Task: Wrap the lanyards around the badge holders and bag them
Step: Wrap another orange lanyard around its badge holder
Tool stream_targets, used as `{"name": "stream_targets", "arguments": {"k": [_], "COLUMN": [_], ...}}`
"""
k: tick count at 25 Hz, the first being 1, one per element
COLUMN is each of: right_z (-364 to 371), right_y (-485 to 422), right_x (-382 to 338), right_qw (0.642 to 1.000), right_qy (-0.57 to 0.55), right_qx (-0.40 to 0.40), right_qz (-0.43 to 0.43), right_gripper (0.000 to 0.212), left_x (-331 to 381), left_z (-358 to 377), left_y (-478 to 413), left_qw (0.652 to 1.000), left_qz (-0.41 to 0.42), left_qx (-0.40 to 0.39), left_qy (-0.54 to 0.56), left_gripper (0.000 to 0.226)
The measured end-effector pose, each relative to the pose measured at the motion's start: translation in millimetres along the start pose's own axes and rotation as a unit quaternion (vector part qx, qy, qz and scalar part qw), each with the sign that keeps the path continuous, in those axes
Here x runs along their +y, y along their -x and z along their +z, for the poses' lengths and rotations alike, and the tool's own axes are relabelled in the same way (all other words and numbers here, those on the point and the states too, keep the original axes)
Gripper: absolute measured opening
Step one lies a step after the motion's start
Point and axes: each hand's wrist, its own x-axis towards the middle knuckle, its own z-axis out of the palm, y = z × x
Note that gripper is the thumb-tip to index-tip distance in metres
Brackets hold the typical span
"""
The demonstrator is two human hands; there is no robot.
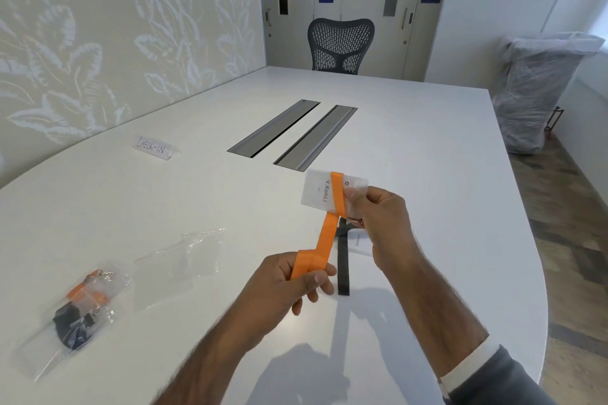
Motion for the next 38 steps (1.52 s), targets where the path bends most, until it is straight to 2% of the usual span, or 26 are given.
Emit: {"name": "stream_targets", "arguments": {"k": [3, 6, 8, 11, 14, 17, 20, 22, 26, 29, 32, 35, 38], "right_z": [-4, -4, -1, 0, -5, -8, -5, -3, 4, 9, 13, 16, 21], "right_y": [-3, -1, 4, 12, 13, 13, 11, 11, 8, 10, 13, 16, 21], "right_x": [17, 26, 22, 10, 4, 2, 4, 7, 15, 21, 31, 38, 40], "right_qw": [0.997, 0.982, 0.971, 0.955, 0.956, 0.962, 0.968, 0.976, 0.986, 0.994, 0.998, 0.998, 0.997], "right_qy": [0.082, 0.164, 0.178, 0.152, 0.056, -0.020, -0.066, -0.073, -0.100, -0.071, -0.008, 0.048, 0.063], "right_qx": [-0.007, -0.094, -0.159, -0.253, -0.287, -0.270, -0.228, -0.185, -0.087, -0.031, -0.008, -0.013, -0.045], "right_qz": [-0.007, -0.011, -0.002, 0.020, 0.025, 0.045, 0.080, 0.091, 0.098, 0.082, 0.055, 0.035, 0.026], "right_gripper": [0.016, 0.019, 0.017, 0.021, 0.032, 0.043, 0.039, 0.029, 0.022, 0.017, 0.021, 0.026, 0.027], "left_x": [23, 44, 52, 48, 31, 7, -11, -16, -21, -16, -8, -4, -4], "left_z": [-15, -33, -45, -61, -61, -54, -43, -32, -9, 2, -2, -11, -16], "left_y": [-6, -21, -34, -53, -62, -57, -49, -44, -33, -25, -25, -29, -33], "left_qw": [0.997, 0.985, 0.978, 0.982, 0.991, 0.994, 0.997, 0.997, 0.998, 0.999, 0.996, 0.986, 0.981], "left_qz": [0.067, 0.137, 0.167, 0.150, 0.090, 0.046, 0.047, 0.036, 0.023, 0.018, 0.056, 0.098, 0.103], "left_qx": [0.007, 0.060, 0.085, 0.093, 0.071, 0.030, -0.007, 0.011, 0.009, 0.021, 0.057, 0.125, 0.154], "left_qy": [0.045, 0.090, 0.093, 0.062, 0.072, 0.095, 0.061, 0.069, 0.055, 0.025, 0.045, 0.042, 0.058], "left_gripper": [0.009, 0.015, 0.016, 0.015, 0.016, 0.016, 0.036, 0.035, 0.022, 0.015, 0.013, 0.009, 0.008]}}
